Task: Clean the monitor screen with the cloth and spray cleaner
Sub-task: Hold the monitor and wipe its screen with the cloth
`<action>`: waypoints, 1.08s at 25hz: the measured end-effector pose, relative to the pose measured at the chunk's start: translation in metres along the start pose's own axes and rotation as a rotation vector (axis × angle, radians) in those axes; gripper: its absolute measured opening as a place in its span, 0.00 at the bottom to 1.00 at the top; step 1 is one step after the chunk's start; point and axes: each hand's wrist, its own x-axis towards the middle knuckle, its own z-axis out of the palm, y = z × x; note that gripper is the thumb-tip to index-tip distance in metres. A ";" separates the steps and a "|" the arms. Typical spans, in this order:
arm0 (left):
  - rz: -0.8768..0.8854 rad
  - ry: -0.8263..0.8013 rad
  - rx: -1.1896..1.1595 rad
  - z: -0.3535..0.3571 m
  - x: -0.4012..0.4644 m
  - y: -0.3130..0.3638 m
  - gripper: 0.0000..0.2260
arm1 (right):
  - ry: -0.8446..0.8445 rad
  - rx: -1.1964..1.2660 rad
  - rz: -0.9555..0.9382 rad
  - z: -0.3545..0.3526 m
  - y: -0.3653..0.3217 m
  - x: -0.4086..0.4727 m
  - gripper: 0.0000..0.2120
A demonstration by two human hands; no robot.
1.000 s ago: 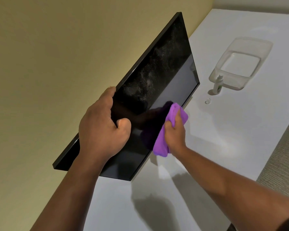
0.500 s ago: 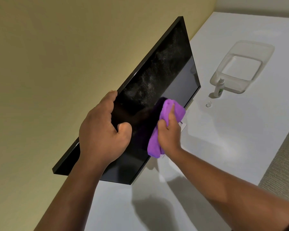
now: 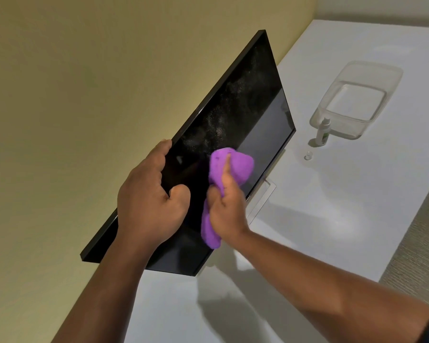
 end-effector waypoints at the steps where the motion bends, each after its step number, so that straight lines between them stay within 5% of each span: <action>1: 0.002 0.001 0.003 -0.001 0.000 0.001 0.37 | -0.092 -0.009 -0.078 0.008 -0.003 -0.014 0.38; 4: -0.003 -0.006 0.010 -0.003 0.000 0.003 0.37 | -0.243 -0.151 -0.127 -0.003 0.013 -0.050 0.37; 8: -0.047 -0.017 -0.068 -0.004 0.000 0.002 0.36 | -0.052 -0.142 0.081 -0.017 0.010 -0.021 0.36; 13: -0.048 -0.031 -0.088 -0.008 0.000 0.006 0.36 | -0.149 -0.136 -0.205 0.008 -0.030 -0.015 0.40; 18: -0.081 -0.032 -0.115 -0.006 0.000 0.004 0.36 | -0.079 -0.195 -0.031 -0.020 -0.014 -0.013 0.39; 20: -0.061 -0.040 -0.113 -0.006 0.001 0.004 0.36 | -0.042 -0.146 -0.103 -0.008 -0.030 0.004 0.37; 23: -0.053 -0.048 -0.107 -0.009 0.001 0.003 0.36 | -0.192 -0.095 -0.272 0.007 -0.043 -0.004 0.38; 27: -0.059 -0.043 -0.128 -0.008 -0.001 0.004 0.36 | -0.200 -0.138 -0.132 -0.015 -0.022 -0.017 0.39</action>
